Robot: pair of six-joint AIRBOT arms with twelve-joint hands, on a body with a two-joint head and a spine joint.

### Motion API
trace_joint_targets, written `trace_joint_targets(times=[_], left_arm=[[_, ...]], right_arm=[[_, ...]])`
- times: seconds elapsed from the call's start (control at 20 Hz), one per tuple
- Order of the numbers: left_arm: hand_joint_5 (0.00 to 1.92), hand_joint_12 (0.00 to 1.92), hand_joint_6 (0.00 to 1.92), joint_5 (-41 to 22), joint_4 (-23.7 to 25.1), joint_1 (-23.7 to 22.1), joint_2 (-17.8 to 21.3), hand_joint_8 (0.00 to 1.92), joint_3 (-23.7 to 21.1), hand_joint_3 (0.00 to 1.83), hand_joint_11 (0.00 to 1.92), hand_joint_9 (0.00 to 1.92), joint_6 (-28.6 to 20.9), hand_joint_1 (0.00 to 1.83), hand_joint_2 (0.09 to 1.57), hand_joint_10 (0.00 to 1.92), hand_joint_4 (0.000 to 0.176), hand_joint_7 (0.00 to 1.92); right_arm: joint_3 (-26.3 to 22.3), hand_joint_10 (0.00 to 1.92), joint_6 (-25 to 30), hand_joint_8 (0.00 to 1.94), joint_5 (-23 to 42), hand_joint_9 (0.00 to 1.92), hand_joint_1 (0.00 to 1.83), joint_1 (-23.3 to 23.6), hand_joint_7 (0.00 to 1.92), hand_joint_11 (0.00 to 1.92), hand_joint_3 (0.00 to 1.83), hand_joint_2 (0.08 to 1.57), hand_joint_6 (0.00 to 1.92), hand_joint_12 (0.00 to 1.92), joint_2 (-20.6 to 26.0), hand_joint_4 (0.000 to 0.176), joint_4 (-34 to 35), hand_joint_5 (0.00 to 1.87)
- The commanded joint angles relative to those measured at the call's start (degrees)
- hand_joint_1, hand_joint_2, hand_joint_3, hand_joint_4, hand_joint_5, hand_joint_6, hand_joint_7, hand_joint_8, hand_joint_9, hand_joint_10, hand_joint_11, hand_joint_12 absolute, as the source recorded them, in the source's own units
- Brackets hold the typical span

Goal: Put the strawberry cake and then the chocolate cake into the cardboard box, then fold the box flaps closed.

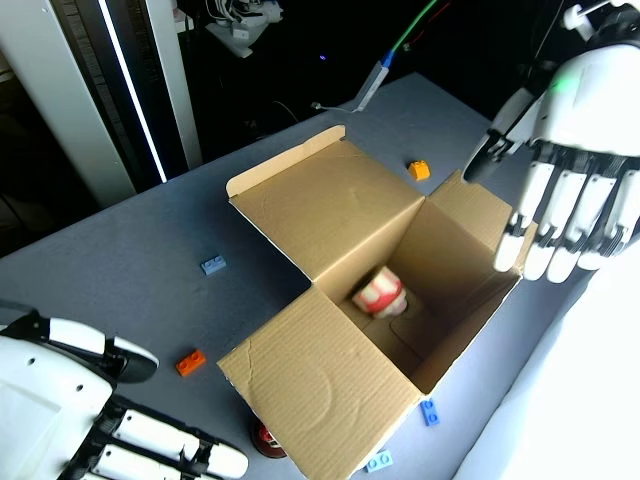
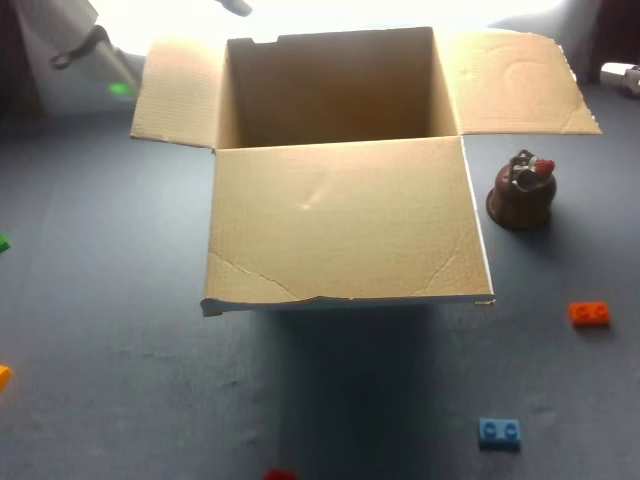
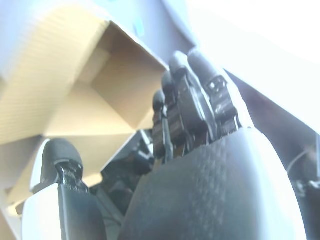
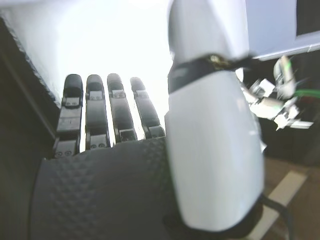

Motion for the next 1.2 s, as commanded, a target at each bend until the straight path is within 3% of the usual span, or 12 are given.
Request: trace_joint_targets(times=[0.0,0.05,0.15,0.2,0.25,0.3,0.4,0.5,0.55,0.7,0.95,1.15], left_arm=[[0.25,1.28,0.0,0.6,-3.8,-1.1,0.9,0.0,0.6,0.0,0.04,0.49,-0.3,0.59,0.99,0.0,0.022,0.36],[0.22,1.29,0.0,-0.2,-3.6,-1.3,1.7,0.0,0.9,0.0,0.01,0.45,-0.4,0.73,0.99,0.0,0.033,0.32],[0.21,1.29,0.0,-0.8,-2.7,-1.7,3.3,0.0,1.8,0.0,0.0,0.44,-0.8,0.76,0.99,0.0,0.035,0.31],[0.21,1.25,0.0,-0.9,-2.3,-1.8,3.9,0.0,2.3,0.0,0.0,0.39,-1.2,0.93,0.99,0.0,0.046,0.27],[0.21,1.25,0.0,-1.0,-2.0,-1.9,4.4,0.0,3.0,0.0,0.0,0.39,-1.8,0.93,0.99,0.0,0.046,0.27],[0.16,1.14,0.0,-1.1,-1.8,-2.0,5.0,0.0,3.4,0.0,0.0,0.31,-2.0,1.11,1.0,0.0,0.058,0.22],[0.14,1.04,0.0,-1.1,-1.0,-2.0,6.2,0.0,4.4,0.01,0.0,0.26,-2.2,1.16,1.04,0.0,0.051,0.17],[0.16,1.05,0.01,-1.2,-0.3,-1.2,7.3,0.0,5.3,0.0,0.0,0.26,-2.1,1.17,1.03,0.0,0.051,0.18],[0.17,1.05,0.01,-1.6,-2.8,2.6,9.4,0.0,5.9,0.0,0.0,0.27,-1.7,1.17,1.03,0.01,0.048,0.18],[0.2,1.07,0.01,-1.3,-4.2,5.0,11.5,0.01,2.8,0.0,0.0,0.3,-0.7,1.21,1.03,0.01,0.044,0.21],[0.18,1.07,0.0,1.1,-12.8,15.1,15.4,0.0,-2.5,0.01,0.0,0.3,1.2,1.17,1.05,0.01,0.041,0.21],[0.16,1.08,0.0,4.0,-18.0,20.8,18.9,0.0,-9.5,0.0,0.0,0.3,4.7,1.15,1.04,0.01,0.04,0.21]], right_arm=[[0.8,0.0,0.9,0.0,7.0,0.07,1.22,0.0,0.1,0.0,0.0,1.02,0.0,0.15,0.1,0.0,0.6,0.05],[1.6,0.0,1.6,0.0,7.0,0.08,1.23,-0.3,0.09,0.0,0.01,1.02,0.0,0.17,-0.6,0.0,0.6,0.04],[3.4,0.0,3.4,0.0,7.0,0.08,1.23,-0.8,0.09,0.0,0.01,1.02,0.0,0.18,-2.3,0.0,0.6,0.04],[4.3,0.0,3.8,0.0,6.9,0.08,1.24,-0.9,0.1,0.0,0.01,1.02,0.0,0.18,-3.3,0.0,0.6,0.05],[5.1,0.0,4.1,0.0,6.6,0.08,1.24,-0.9,0.1,0.0,0.01,1.02,0.0,0.18,-4.1,0.0,0.6,0.05],[6.0,0.0,4.9,0.0,5.9,0.07,1.24,-0.7,0.09,0.0,0.0,1.02,0.0,0.17,-5.1,0.0,0.6,0.03],[8.3,0.0,9.1,0.0,3.3,0.08,1.24,-0.1,0.09,0.0,0.0,1.02,0.0,0.17,-7.3,0.0,0.6,0.04],[10.1,0.0,9.8,0.0,2.2,0.07,1.21,0.2,0.07,0.0,0.01,1.03,0.0,0.14,-9.6,0.0,0.6,0.03],[13.2,0.0,9.6,0.0,-0.4,0.08,1.22,0.8,0.1,0.0,0.0,1.03,0.0,0.16,-13.2,0.0,0.5,0.03],[14.6,0.0,9.2,0.0,-0.7,0.07,1.2,1.2,0.08,0.0,0.02,1.07,0.0,0.14,-15.0,0.0,0.5,0.03],[16.3,0.01,8.0,0.0,-2.0,0.11,1.23,1.8,0.11,0.0,0.0,1.05,0.0,0.27,-18.0,0.0,0.5,0.04],[17.1,0.0,7.0,0.0,-2.0,0.1,1.23,2.4,0.11,0.0,0.0,1.07,0.0,0.29,-19.4,0.0,0.5,0.04]])
